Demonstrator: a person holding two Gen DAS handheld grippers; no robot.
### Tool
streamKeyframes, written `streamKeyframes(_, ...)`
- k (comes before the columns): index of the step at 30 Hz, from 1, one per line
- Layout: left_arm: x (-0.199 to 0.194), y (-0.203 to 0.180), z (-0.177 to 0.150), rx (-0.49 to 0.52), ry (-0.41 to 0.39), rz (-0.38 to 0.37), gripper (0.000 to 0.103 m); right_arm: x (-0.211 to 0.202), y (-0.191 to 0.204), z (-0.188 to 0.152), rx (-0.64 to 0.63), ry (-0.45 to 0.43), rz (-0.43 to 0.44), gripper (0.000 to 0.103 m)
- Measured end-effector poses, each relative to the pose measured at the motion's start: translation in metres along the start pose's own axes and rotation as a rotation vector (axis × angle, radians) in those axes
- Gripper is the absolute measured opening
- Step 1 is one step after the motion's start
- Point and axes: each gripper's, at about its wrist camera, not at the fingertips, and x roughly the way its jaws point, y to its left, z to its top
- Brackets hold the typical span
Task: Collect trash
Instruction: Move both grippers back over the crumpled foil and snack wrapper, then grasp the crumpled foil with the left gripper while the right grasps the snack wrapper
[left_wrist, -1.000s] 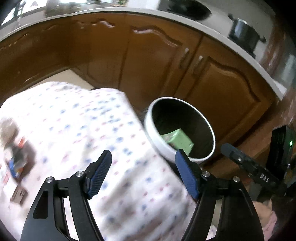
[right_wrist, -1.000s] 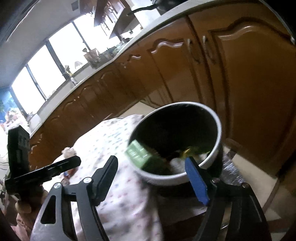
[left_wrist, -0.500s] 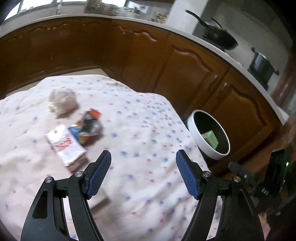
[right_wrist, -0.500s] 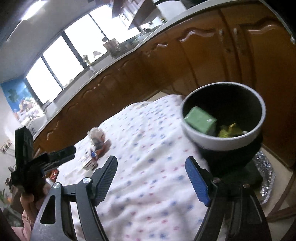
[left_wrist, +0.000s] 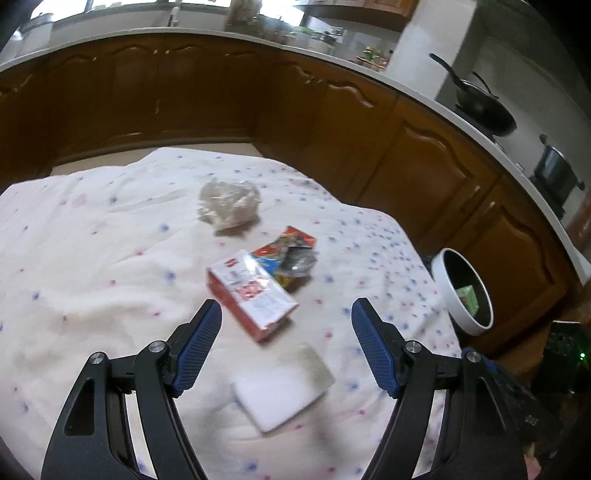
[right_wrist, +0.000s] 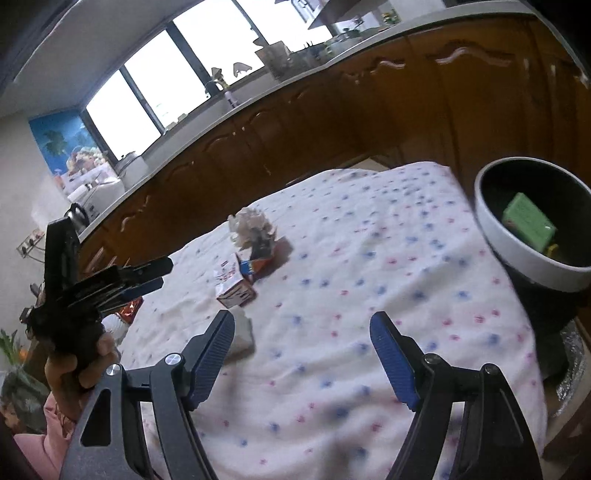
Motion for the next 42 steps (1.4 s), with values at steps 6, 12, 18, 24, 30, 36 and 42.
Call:
streamKeyframes(6,0.008,0.024,0.002,-0.034,0.022,0.035,0.074,0.02,0.012,0.012,-0.017,0.022,0.017,0.077)
streamKeyframes(12,0.024,0.037,0.016,-0.007,0.032,0.058,0.074,0.05,0.015,0.027,0.006,0.04,0.042,0.077)
streamKeyframes(18,0.053,0.052,0.043,-0.002,0.048,0.07,0.074,0.092,0.017,0.049,0.036,0.069,0.074,0.067)
streamKeyframes(24,0.096,0.056,0.076,0.018,0.077,0.079,0.074,0.141,0.017,0.062,0.054,0.136,0.097,0.054)
streamKeyframes(30,0.137,0.059,0.1,0.005,0.126,0.086,0.074,0.182,0.018,0.068,0.065,0.189,0.11,0.051)
streamKeyframes(36,0.168,0.057,0.103,0.028,0.175,0.081,0.022,0.196,0.019,0.065,0.054,0.219,0.117,0.005)
streamKeyframes(42,0.154,0.041,0.1,0.085,0.146,0.081,0.016,0.164,0.008,0.065,0.075,0.157,0.122,0.001)
